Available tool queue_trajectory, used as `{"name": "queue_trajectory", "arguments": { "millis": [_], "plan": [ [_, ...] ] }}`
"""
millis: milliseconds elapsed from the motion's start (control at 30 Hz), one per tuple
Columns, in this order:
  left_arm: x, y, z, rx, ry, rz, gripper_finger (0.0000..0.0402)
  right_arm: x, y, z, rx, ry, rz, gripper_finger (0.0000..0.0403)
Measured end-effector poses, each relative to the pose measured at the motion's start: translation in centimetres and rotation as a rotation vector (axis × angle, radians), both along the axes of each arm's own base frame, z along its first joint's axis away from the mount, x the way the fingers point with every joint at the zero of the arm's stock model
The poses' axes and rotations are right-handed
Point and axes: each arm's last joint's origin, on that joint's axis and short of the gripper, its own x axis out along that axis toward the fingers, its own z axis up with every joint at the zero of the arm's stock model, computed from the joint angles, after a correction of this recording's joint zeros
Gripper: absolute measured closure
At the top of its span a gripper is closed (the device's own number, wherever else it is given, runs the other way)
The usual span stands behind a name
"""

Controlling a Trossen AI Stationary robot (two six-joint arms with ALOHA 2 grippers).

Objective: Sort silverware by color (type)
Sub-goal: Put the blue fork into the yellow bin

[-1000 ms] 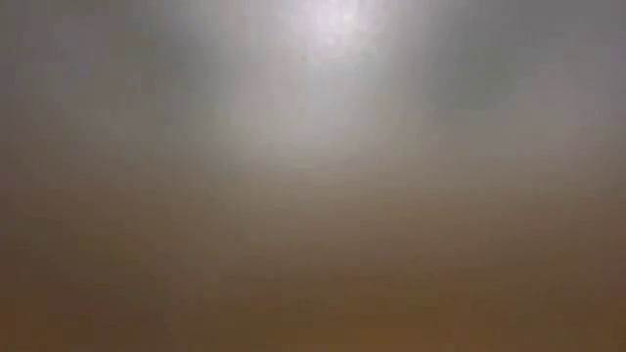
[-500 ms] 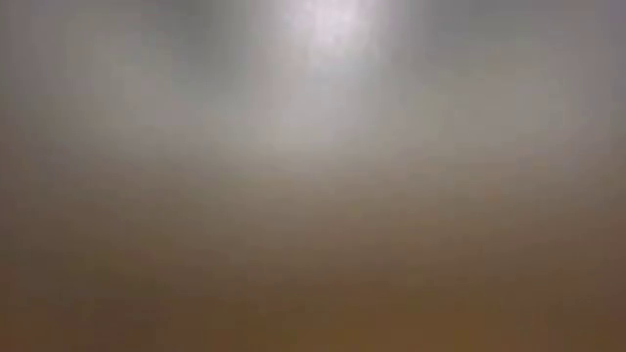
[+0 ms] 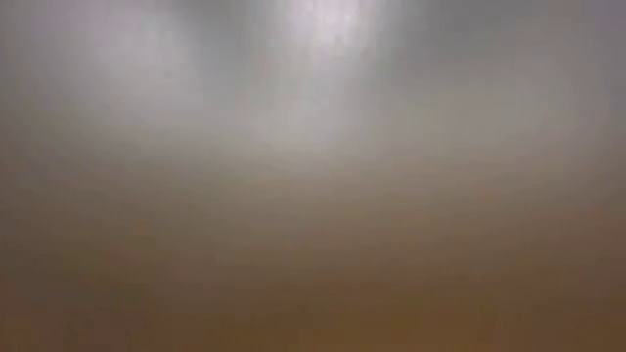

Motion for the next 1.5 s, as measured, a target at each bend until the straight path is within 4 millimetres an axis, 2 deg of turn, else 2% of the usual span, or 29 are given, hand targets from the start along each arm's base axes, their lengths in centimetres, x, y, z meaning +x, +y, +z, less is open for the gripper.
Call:
{"name": "queue_trajectory", "arguments": {
  "millis": [133, 233, 467, 733, 967, 1500],
  "plan": [
    [0.4, -0.1, 0.0, 0.004, -0.016, -0.017, 0.0401, 0.5, -0.5, -1.0, 0.059, 0.019, -0.070, 0.0236],
    [0.5, -0.1, -0.1, 0.005, -0.011, -0.016, 0.0401, 0.9, -0.6, -1.0, 0.061, 0.019, -0.082, 0.0235],
    [1.1, -0.4, -0.8, -0.014, -0.011, -0.035, 0.0401, 2.1, -0.6, 1.3, -0.018, -0.023, -0.072, 0.0235],
    [1.3, -0.4, -1.0, -0.012, -0.005, -0.035, 0.0401, 2.8, -0.7, 2.7, -0.090, 0.139, -0.080, 0.0237],
    [1.3, -0.4, -1.0, -0.006, -0.004, -0.034, 0.0401, 3.3, -0.8, 3.4, -0.113, 0.164, -0.091, 0.0240],
    [1.4, -0.4, -0.9, 0.003, -0.020, -0.038, 0.0401, 3.9, -0.7, 2.3, -0.086, 0.205, -0.071, 0.0288]
  ]
}}
